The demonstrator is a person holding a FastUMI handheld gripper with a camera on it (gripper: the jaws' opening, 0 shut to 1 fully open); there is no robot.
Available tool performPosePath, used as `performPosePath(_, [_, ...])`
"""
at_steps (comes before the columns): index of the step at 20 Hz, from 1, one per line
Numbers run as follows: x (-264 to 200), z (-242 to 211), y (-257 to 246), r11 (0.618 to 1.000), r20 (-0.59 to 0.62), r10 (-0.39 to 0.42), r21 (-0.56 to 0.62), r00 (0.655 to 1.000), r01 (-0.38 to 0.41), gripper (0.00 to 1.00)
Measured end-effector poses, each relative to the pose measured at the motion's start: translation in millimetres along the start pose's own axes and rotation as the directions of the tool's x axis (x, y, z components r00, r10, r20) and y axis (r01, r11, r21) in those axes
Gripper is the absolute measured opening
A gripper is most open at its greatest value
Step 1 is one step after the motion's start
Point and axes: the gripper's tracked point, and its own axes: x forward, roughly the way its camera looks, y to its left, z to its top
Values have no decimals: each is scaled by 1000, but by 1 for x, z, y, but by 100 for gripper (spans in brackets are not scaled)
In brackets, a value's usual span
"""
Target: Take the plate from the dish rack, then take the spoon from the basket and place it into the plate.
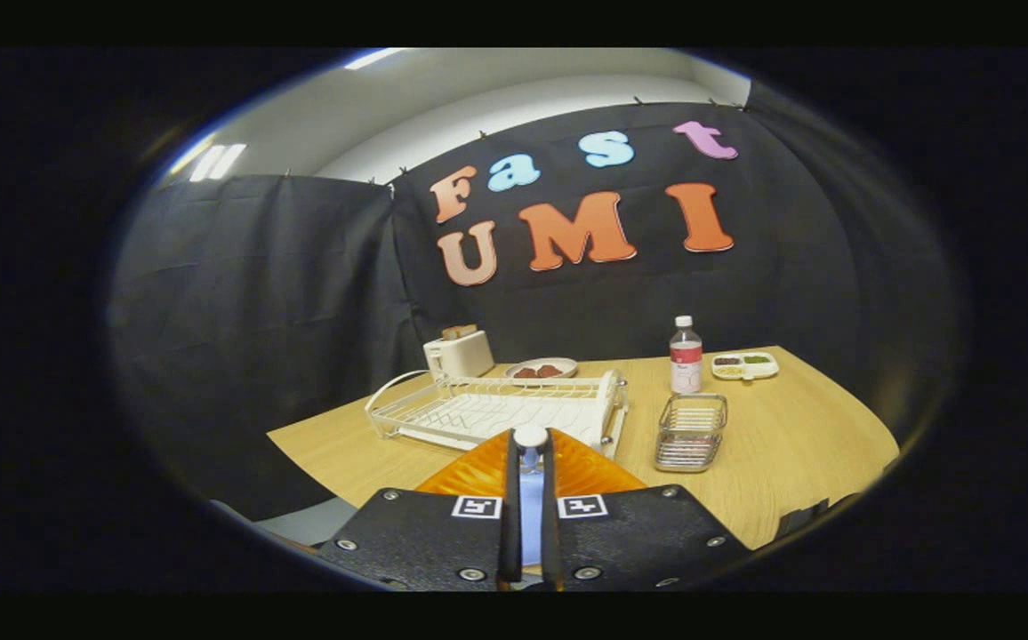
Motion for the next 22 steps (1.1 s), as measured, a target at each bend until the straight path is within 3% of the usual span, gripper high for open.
performPosePath(9, [21, -46, 28, 995, -37, 93, 42, 995, -92, 9])
performPosePath(17, [13, -71, 16, 994, -52, 91, 69, 994, -87, 14])
performPosePath(22, [9, -85, -7, 995, -78, 50, 88, 996, -43, 21])
